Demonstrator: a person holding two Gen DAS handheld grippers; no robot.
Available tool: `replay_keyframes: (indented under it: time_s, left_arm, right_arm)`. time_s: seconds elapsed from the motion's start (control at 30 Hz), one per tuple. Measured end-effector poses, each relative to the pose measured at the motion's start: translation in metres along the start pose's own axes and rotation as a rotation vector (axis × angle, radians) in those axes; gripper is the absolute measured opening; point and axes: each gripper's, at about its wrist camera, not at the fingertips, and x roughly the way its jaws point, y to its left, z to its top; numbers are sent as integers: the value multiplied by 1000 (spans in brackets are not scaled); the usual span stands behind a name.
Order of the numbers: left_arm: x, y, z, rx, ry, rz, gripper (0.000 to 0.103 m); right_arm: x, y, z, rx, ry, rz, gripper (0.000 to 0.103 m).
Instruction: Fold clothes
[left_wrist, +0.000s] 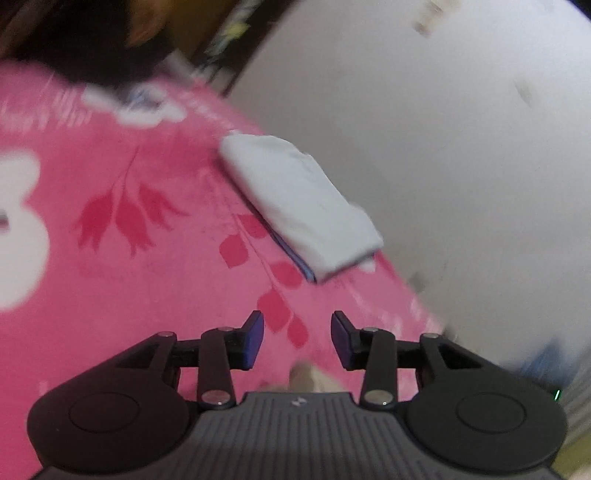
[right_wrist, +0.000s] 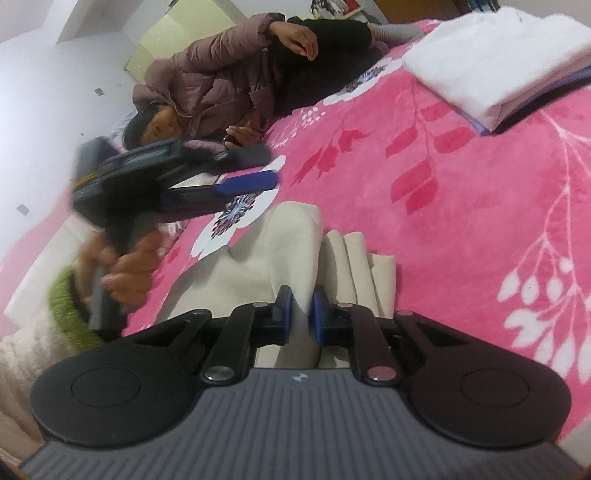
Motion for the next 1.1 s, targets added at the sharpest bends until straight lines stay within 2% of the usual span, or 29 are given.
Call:
replay_keyframes:
  time_s: [0.1,0.13,0.2,0.5,0.57,0.63,0.7,0.73,0.8,0.9,0.97,1.1]
  left_arm:
    - [12,-28,-19,172,84,77,28]
    - [20,-31,-24,186,108,103,25]
    - [31,-31,-28,173,133,134,25]
    - [36,-29,-29,163,139,138,26]
    - [38,-30,-30,168,144,146,27]
    - [42,-30,-30,171,155,156,29]
    - [45,-31,-30,166,165,164,31]
    - [46,-31,-30,163,165,168,33]
    - [42,-31,-30,152,144,174,35]
    - [29,-28,-29,115,70,168,42]
    - [20,-26,-29,90,21,163,53]
    - [-20,-19,-28,-3,-164,180,56]
  right_arm:
    - [-3,3,-1,-10,-16,-16,11]
    - [-4,3,-1,-9,-22,-22,12]
    - [-12,7,-5,-29,-43,-37,13]
    - [-75,43,-33,-225,-185,-127,13]
    - [-74,64,-47,-350,-160,-107,13]
    - [-62,73,-58,-427,-110,-142,13]
    - [-42,63,-64,-381,-33,-217,12]
    - [-42,59,-66,-360,-43,-219,12]
    - [-46,59,-68,-332,-62,-227,12]
    - [-69,70,-72,-344,-146,-257,12]
    - [-85,73,-78,-337,-173,-311,12]
    - [-109,74,-93,-313,-215,-383,12]
